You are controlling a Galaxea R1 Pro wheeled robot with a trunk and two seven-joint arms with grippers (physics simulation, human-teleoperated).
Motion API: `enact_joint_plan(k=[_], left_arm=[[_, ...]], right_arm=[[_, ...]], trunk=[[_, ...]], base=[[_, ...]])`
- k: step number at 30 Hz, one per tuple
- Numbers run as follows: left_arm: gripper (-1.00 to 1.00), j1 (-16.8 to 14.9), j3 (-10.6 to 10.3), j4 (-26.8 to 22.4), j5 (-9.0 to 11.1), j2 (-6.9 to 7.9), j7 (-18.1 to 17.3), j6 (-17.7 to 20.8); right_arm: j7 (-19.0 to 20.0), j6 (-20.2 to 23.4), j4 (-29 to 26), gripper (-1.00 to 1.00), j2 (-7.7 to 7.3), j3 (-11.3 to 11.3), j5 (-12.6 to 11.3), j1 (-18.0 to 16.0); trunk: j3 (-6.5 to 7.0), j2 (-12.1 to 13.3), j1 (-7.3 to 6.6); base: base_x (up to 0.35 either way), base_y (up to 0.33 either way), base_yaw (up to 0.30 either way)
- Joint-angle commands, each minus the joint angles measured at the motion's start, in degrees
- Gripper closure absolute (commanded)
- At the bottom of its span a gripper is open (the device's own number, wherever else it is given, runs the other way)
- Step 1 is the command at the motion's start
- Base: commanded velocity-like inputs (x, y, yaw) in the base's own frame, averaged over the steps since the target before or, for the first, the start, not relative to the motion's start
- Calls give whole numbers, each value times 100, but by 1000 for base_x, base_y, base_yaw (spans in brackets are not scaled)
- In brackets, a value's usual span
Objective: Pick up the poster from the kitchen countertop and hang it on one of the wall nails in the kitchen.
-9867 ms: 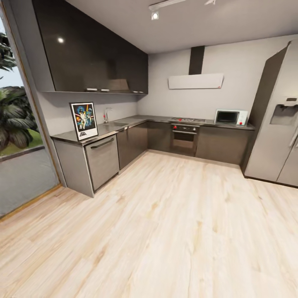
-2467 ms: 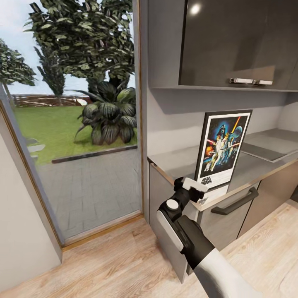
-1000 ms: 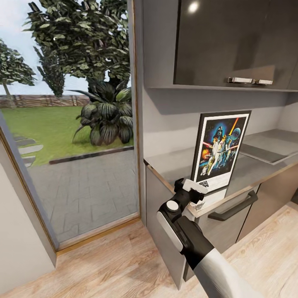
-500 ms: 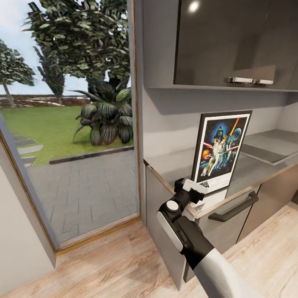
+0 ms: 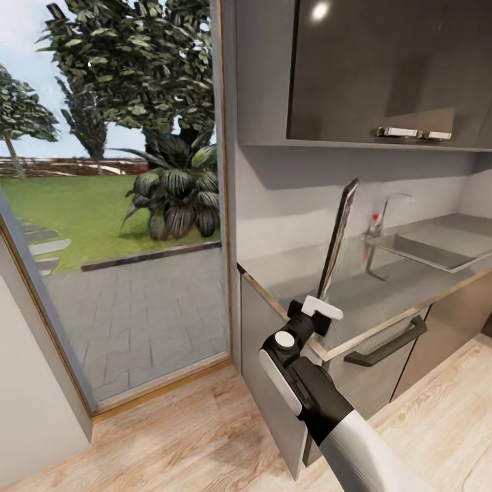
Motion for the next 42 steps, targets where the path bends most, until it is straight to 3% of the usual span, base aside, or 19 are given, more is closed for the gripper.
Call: enact_joint_plan(k=[1,18,20,21,32,42], left_arm=[[-100,2,4,-9,0,-1,-2,1],[-100,2,4,-14,0,-1,-2,1],[-100,2,4,-18,0,0,-2,1],[-100,2,4,-18,0,0,-2,1],[-100,2,4,-20,0,-1,-2,1],[-100,2,4,-26,0,6,-2,1]], right_arm=[[-34,27,-5,100,-2,13,-25,-6],[-39,38,-15,100,-2,12,-25,-10],[-49,743,-531,100,-2,21,-25,-10],[-48,804,-593,100,-2,21,-25,-10],[-48,915,-699,100,-2,22,-25,-10],[-48,916,-693,100,-2,22,-25,-10]], trunk=[[-5,-3,0],[-5,-3,0],[-5,-3,0],[-5,-3,0],[-5,-3,0],[-5,-3,0]], base=[[0,0,0],[0,0,0],[0,0,0],[0,0,0],[0,0,17],[-53,41,236]])
